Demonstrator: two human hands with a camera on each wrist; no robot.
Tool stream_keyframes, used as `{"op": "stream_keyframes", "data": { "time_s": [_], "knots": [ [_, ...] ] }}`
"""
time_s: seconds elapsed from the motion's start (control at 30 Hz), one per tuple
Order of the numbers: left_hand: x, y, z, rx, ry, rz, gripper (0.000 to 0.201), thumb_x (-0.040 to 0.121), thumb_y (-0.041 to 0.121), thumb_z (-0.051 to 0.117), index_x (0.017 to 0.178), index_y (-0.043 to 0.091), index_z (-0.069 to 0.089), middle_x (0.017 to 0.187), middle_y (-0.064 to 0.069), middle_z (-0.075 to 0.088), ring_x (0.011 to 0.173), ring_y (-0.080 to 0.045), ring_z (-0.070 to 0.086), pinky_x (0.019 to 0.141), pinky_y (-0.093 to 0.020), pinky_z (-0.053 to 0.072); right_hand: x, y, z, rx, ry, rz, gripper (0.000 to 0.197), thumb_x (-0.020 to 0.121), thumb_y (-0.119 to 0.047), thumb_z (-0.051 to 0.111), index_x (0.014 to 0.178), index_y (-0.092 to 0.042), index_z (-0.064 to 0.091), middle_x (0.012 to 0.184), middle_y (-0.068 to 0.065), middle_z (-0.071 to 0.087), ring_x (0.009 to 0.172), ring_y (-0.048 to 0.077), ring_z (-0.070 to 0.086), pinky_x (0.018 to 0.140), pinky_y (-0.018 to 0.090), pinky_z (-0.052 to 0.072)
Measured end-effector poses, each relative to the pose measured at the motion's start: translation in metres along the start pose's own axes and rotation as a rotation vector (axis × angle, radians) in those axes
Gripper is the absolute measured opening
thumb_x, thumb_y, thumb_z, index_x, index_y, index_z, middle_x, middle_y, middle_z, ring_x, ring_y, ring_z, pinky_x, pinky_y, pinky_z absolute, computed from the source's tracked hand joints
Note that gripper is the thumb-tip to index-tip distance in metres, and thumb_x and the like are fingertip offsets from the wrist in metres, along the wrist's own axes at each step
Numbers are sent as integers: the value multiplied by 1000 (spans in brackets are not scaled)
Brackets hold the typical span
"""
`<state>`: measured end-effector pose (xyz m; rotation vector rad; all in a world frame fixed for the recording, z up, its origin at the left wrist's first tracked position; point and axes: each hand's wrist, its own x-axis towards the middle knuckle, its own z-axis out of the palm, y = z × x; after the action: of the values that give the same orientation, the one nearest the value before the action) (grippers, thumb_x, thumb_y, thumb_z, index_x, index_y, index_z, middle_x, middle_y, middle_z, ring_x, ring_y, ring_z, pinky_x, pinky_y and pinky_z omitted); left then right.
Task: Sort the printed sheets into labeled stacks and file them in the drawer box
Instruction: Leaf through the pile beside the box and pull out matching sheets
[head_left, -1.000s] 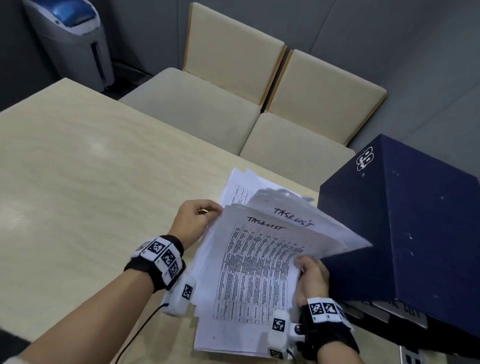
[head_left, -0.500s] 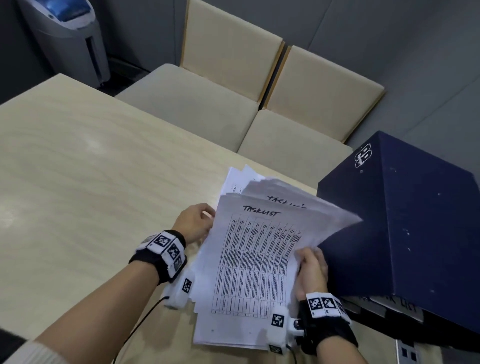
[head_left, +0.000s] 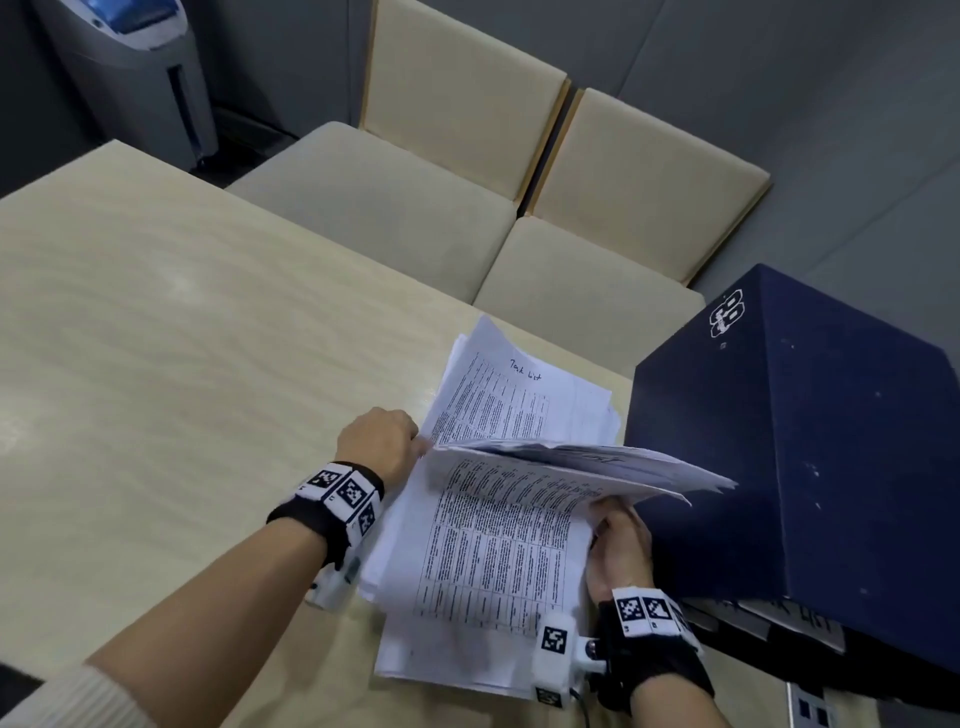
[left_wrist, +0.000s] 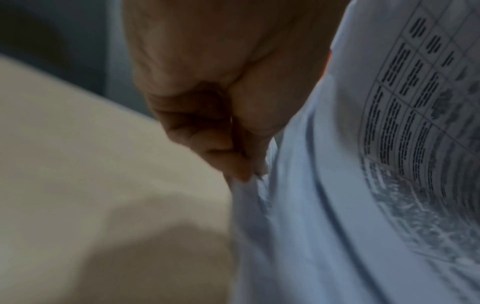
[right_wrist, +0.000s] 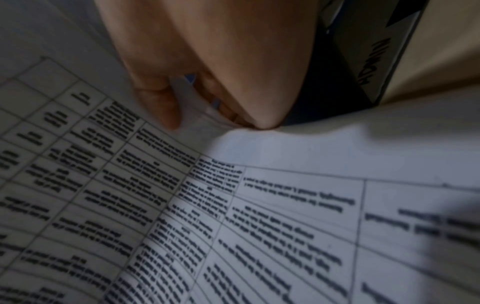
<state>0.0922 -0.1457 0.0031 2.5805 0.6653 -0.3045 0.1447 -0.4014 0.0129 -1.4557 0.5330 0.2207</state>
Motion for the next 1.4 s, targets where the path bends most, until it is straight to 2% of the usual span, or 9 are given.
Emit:
{"op": "stream_keyframes", "data": {
  "time_s": [0.1, 0.33, 0.47, 0.53, 0.67, 0.8, 0.93, 1.0, 1.4],
  "knots": [
    [-1, -1, -16, 135, 51, 31, 29, 88, 37, 65, 70, 17, 53, 60, 2, 41, 65, -25, 49, 59, -28, 39, 3, -1, 3, -23, 5, -19, 20, 87, 12, 45, 75, 0, 55, 71, 10, 54, 68, 22, 50, 55, 19, 47],
    [-3, -1, -22, 124, 139, 197, 33, 100, 31, 47, 70, 18, 43, 66, -3, 46, 69, -30, 57, 59, -31, 40, 11, 6, 9, 32, 22, 23, 28, 81, 13, 41, 64, -8, 45, 60, -1, 48, 59, 14, 47, 58, 23, 41],
    [1, -16, -10, -457, 16, 198, 36, 91, 14, 64, 56, 18, 55, 52, 2, 51, 53, -16, 48, 58, -31, 39, 12, 3, 8, 10, -17, 27, 24, 83, 14, 44, 71, -4, 52, 69, 6, 52, 66, 18, 50, 63, 27, 42],
    [-4, -22, -6, -827, -123, 151, 22, 83, -5, 65, 75, 12, 77, 72, -9, 73, 67, -18, 61, 68, -35, 52, 17, 6, 6, -25, -5, 24, 22, 84, 15, 48, 77, -3, 57, 74, 7, 56, 71, 18, 52, 67, 26, 42],
    [-8, -25, -4, -920, -259, 119, 33, 76, -24, 57, 90, -3, 78, 91, -19, 76, 77, -21, 67, 74, -35, 55, 24, 14, 4, 13, 20, -5, 23, 83, 16, 52, 75, -5, 58, 69, 4, 59, 72, 18, 54, 66, 23, 47],
    [1, -26, -6, -972, -294, 103, 29, 74, -14, 64, 98, -2, 75, 96, -24, 74, 77, -24, 66, 74, -36, 55, 16, 12, 6, 2, 48, -36, 27, 82, 17, 51, 72, -7, 60, 61, -3, 58, 64, 13, 52, 64, 22, 44],
    [12, -18, -4, -495, 38, -34, 13, 80, 10, 65, 89, 18, 60, 88, 0, 64, 81, -22, 60, 66, -28, 44, 4, 10, 2, 52, 67, -44, 34, 82, 15, 47, 75, -16, 57, 50, -14, 51, 54, 8, 45, 51, 17, 41],
    [13, -14, -4, -286, 28, -95, 19, 84, 25, 68, 92, 14, 55, 89, -4, 62, 82, -26, 58, 65, -30, 40, -4, 8, -1, 81, 23, -81, 39, 83, 17, 43, 82, -19, 57, 54, -14, 51, 56, 7, 45, 51, 13, 42],
    [12, -2, -32, 327, 44, 216, 24, 95, 29, 50, 92, 10, 66, 87, -11, 63, 83, -32, 62, 64, -30, 40, 1, 9, -1, -19, 131, -27, 27, 86, 11, 48, 68, -8, 55, 71, 4, 54, 68, 17, 51, 66, 26, 42]
  ]
}}
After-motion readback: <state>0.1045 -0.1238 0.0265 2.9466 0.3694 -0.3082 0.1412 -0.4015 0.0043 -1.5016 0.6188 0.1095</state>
